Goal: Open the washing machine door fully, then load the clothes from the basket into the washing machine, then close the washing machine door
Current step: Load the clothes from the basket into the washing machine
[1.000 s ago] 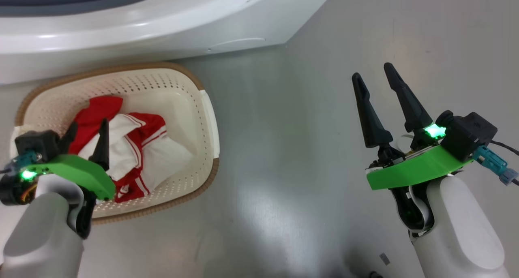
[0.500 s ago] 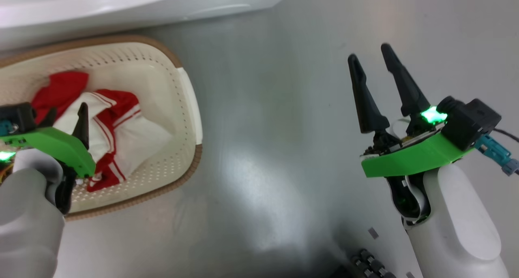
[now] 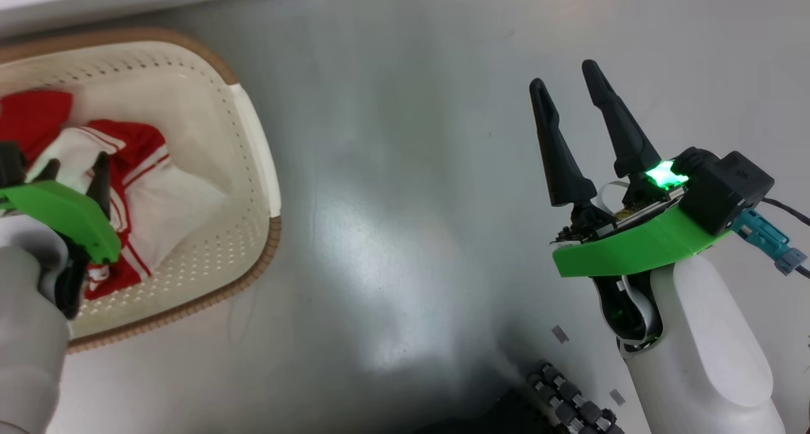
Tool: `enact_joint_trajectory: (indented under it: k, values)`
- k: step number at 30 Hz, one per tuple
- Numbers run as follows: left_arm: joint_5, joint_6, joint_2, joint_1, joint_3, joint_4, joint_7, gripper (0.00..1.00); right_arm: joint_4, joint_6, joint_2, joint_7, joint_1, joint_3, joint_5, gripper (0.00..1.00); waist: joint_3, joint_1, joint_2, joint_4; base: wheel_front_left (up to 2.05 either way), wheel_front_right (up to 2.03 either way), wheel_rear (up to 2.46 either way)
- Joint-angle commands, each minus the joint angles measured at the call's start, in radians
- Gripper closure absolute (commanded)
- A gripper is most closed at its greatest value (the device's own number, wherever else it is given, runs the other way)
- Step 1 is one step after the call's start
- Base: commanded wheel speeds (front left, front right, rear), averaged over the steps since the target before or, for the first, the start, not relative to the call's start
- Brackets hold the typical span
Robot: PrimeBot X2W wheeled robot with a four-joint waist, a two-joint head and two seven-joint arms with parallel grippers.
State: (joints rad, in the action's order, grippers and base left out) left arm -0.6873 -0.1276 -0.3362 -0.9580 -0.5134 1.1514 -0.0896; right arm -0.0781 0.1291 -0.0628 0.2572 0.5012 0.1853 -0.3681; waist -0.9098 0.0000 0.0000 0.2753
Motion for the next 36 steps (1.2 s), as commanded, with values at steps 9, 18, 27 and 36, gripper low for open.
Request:
enact_joint_trajectory:
  k: [9, 18, 27, 36]
  values:
    - [-0.009, -0.003, -0.064, -0.042, -0.032, 0.056, 0.014, 0.00, 0.031, 0.002, 0.011, 0.005, -0.018, 0.030, 0.012, 0.00, -0.054, 0.0000, 0.0000, 0.027, 0.00, 0.00, 0.00]
    - [0.014, -0.003, -0.069, -0.070, -0.103, 0.094, 0.104, 0.00, 0.035, 0.002, 0.012, 0.005, -0.016, 0.036, 0.005, 0.00, -0.071, 0.0000, 0.0000, 0.034, 0.00, 0.00, 0.00]
    - [-0.002, -0.003, -0.070, -0.075, -0.130, 0.097, 0.112, 1.00, 0.030, 0.002, 0.012, 0.005, -0.009, 0.038, -0.002, 0.00, -0.066, 0.0000, 0.0000, 0.030, 0.00, 0.00, 0.00]
    - [-0.046, -0.003, -0.063, -0.059, -0.146, 0.076, 0.083, 1.00, 0.025, 0.002, 0.012, 0.005, 0.002, 0.033, 0.001, 0.00, -0.034, 0.0000, 0.0000, 0.009, 0.00, 0.00, 0.00]
